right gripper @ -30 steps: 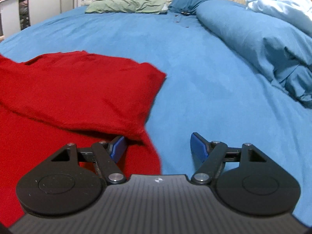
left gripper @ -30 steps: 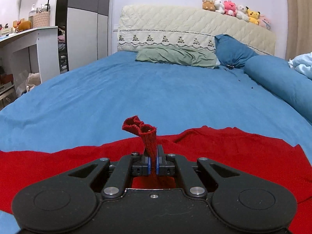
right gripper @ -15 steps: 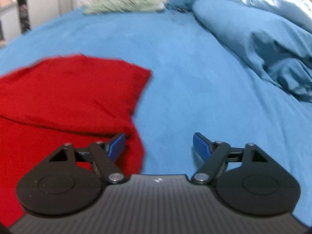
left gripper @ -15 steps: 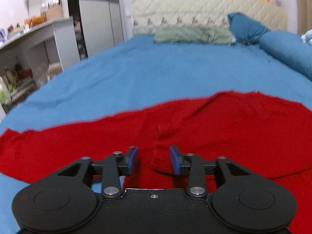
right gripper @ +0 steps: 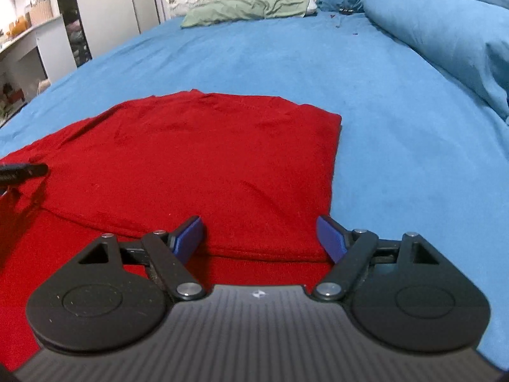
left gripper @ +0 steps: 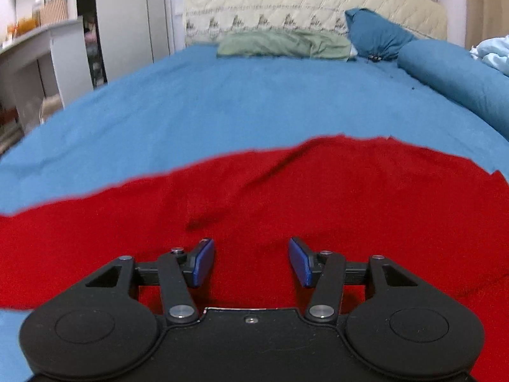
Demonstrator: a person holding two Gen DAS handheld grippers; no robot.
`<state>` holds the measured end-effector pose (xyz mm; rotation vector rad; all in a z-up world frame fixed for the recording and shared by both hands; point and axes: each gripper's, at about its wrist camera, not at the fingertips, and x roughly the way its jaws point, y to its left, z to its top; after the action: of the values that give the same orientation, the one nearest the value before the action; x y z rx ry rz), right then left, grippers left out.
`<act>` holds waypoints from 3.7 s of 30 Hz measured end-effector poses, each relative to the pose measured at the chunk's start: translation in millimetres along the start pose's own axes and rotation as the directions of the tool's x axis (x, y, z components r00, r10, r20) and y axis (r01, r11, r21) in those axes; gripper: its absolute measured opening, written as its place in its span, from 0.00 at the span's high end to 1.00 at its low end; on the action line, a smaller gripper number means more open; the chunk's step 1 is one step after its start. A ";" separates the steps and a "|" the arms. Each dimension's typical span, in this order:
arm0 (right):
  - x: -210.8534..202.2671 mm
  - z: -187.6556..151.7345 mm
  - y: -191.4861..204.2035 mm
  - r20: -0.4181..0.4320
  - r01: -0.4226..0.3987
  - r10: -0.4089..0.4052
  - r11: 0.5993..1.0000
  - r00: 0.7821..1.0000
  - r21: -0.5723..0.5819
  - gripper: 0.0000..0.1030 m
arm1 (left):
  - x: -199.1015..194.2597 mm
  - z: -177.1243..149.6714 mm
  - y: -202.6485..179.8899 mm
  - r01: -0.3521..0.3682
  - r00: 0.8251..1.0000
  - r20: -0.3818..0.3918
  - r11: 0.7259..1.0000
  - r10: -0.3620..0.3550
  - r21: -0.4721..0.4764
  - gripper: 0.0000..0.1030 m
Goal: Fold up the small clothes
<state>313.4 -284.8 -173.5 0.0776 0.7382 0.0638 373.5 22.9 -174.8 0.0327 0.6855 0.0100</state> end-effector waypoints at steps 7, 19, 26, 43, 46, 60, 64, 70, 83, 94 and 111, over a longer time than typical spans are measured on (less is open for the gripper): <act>26.4 41.0 -6.3 0.038 -0.089 0.087 0.996 0.995 0.032 0.07 | -0.5 -3.2 1.6 -0.002 1.000 0.009 1.000 0.002 -0.016 0.44; 88.8 70.1 -44.8 0.045 -0.014 0.009 0.995 0.999 0.101 0.08 | 2.5 -6.5 2.3 0.007 1.000 0.018 1.000 -0.008 0.013 0.44; 83.6 67.1 -38.1 0.066 -0.001 -0.007 0.992 0.998 0.126 0.04 | -3.8 1.3 1.5 -0.009 1.000 -0.005 1.000 0.009 0.001 0.44; -83.2 89.2 58.0 0.043 -0.096 0.092 0.991 0.995 0.096 0.00 | -151.8 54.1 63.9 -0.107 0.989 0.087 0.989 0.117 -0.106 0.39; -98.4 92.2 88.0 0.037 -0.164 0.162 0.985 0.986 0.059 0.00 | -171.9 58.0 91.4 -0.131 0.984 0.104 0.980 0.147 -0.149 0.04; -68.9 52.2 177.3 -0.075 -0.294 0.288 0.953 0.955 -0.079 0.00 | -124.0 -9.6 266.2 -0.221 0.971 -0.037 0.823 0.237 -0.524 0.14; -46.0 40.7 173.6 -0.094 -0.299 0.293 0.953 0.952 -0.059 0.00 | -93.1 -35.6 307.2 -0.270 0.959 -0.104 0.740 0.264 -0.616 0.39; -23.1 30.0 166.7 -0.109 -0.294 0.287 0.955 0.952 -0.049 0.00 | -72.6 -47.9 334.6 -0.274 0.952 -0.086 0.691 0.294 -0.669 0.55; -16.9 25.3 148.3 -0.101 -0.238 0.234 0.971 0.967 -0.029 0.00 | -75.6 -11.1 321.8 -0.315 0.929 -0.036 0.735 0.368 -0.601 0.95; -59.5 47.9 100.6 0.005 -0.080 0.080 0.997 0.997 -0.015 0.00 | -115.7 98.1 151.2 -0.001 0.961 0.266 0.965 0.074 -0.264 0.95; -39.9 28.3 58.1 -0.044 0.075 -0.074 0.997 0.996 0.004 0.00 | -16.3 6.4 -81.6 0.264 0.964 -0.031 0.962 -0.263 0.066 0.83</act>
<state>301.3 -231.7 -120.5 0.0543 0.7843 -0.0080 364.8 -59.2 -162.3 0.0084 0.7075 -0.2705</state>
